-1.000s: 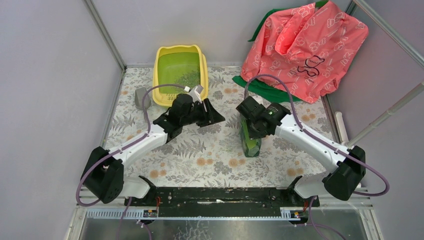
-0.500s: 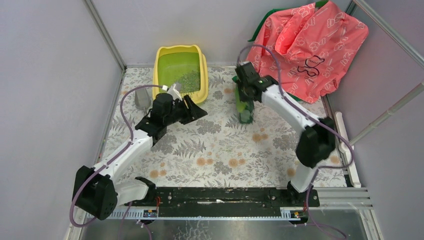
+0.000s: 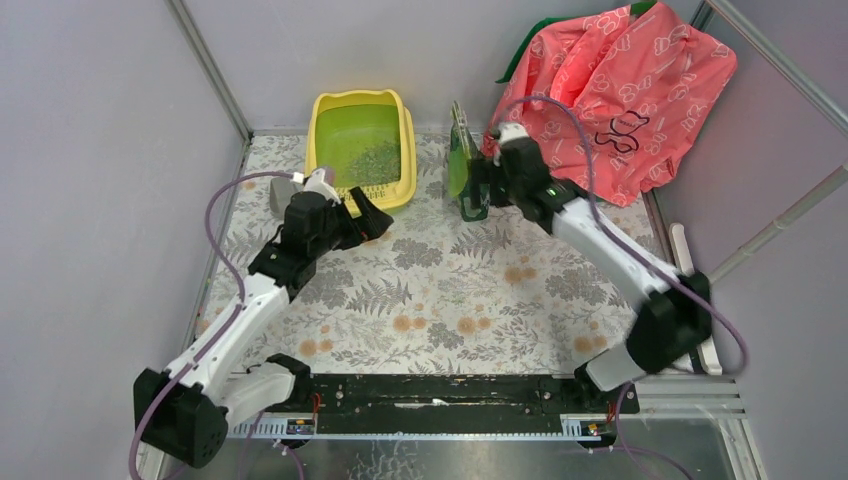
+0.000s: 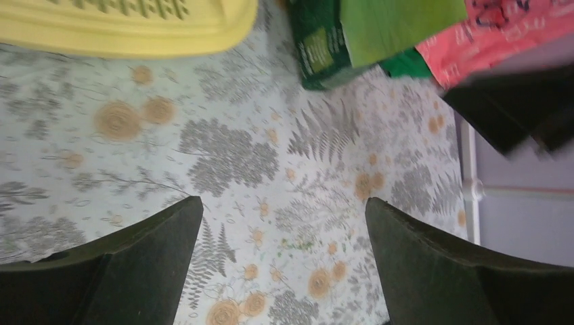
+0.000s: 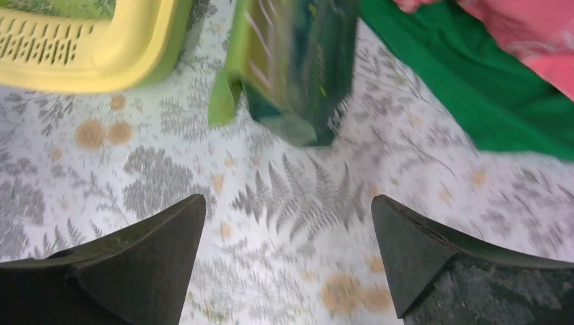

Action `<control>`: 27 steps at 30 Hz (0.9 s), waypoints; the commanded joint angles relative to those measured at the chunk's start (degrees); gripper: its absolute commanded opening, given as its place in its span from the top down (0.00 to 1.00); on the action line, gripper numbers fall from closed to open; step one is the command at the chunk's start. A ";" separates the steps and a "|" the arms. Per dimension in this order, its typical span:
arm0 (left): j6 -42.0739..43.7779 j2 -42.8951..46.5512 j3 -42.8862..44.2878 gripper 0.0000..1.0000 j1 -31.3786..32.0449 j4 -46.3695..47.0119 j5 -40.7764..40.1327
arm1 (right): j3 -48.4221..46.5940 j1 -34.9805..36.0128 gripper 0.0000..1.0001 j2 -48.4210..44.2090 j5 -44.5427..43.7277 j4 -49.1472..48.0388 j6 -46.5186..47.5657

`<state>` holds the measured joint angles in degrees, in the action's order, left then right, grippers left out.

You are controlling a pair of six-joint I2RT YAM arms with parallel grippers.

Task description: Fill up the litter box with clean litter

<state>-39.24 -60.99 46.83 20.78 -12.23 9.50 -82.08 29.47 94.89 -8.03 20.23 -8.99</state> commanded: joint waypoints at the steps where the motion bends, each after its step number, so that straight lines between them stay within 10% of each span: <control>1: 2.57 6.51 -1.73 0.01 -0.40 -2.85 -14.09 | 15.63 -0.47 0.00 -22.72 -5.67 -9.46 -1.42; 11: 4.55 15.81 -15.47 0.01 -0.43 3.13 -36.36 | 51.86 -1.55 0.00 -52.39 -24.80 -19.27 1.79; 18: 11.00 17.64 -24.51 0.01 -0.64 16.36 -48.72 | 76.02 -1.83 0.00 -68.07 -38.53 -50.30 8.03; 27: 31.38 1.63 -32.54 0.01 -0.94 52.38 -51.45 | 82.51 -8.71 0.00 -38.90 -38.72 -84.91 11.89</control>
<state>-19.51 -51.20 16.19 20.45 16.40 -37.28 -0.25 24.84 41.71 -44.49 -43.48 3.20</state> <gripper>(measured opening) 0.986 0.995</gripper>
